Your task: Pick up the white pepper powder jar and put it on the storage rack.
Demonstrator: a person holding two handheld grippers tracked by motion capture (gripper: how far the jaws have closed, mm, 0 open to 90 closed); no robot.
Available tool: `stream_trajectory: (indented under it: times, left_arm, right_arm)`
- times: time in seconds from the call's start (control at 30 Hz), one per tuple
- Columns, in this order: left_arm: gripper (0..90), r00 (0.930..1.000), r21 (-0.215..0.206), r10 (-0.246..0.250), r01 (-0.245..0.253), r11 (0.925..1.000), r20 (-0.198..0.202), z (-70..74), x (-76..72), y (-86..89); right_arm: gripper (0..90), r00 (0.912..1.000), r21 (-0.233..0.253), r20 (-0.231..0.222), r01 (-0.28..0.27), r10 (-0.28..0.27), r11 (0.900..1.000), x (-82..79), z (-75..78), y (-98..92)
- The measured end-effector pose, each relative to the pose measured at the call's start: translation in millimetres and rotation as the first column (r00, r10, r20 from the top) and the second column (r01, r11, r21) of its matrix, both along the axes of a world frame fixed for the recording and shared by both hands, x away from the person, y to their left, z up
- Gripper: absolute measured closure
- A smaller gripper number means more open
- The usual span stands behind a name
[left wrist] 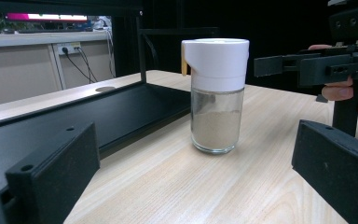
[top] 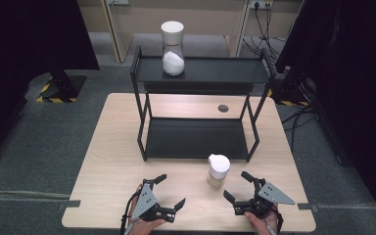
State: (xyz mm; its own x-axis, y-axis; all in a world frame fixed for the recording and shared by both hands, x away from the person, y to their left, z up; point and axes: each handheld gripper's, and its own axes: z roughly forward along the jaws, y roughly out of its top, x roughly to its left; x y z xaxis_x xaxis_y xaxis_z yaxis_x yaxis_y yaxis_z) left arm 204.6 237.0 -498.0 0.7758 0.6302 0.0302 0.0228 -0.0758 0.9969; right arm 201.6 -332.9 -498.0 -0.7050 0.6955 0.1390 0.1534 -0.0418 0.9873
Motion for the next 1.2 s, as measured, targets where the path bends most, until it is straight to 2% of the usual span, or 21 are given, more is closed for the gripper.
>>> stream_trajectory:
  times: [0.57,1.2]
  left_arm:
    - [0.0,1.0000,0.000,0.001,-0.001,1.0000,0.000,-1.6,0.0,0.6]
    - [0.0,0.9999,-0.007,0.008,-0.008,0.9999,-0.010,-2.7,0.1,0.8]
  right_arm:
    - [0.4,0.9998,-0.016,0.008,0.020,-0.020,1.000,-2.2,2.7,9.1]
    - [0.4,0.9998,-0.028,0.000,0.021,-0.021,0.999,18.8,5.0,24.5]
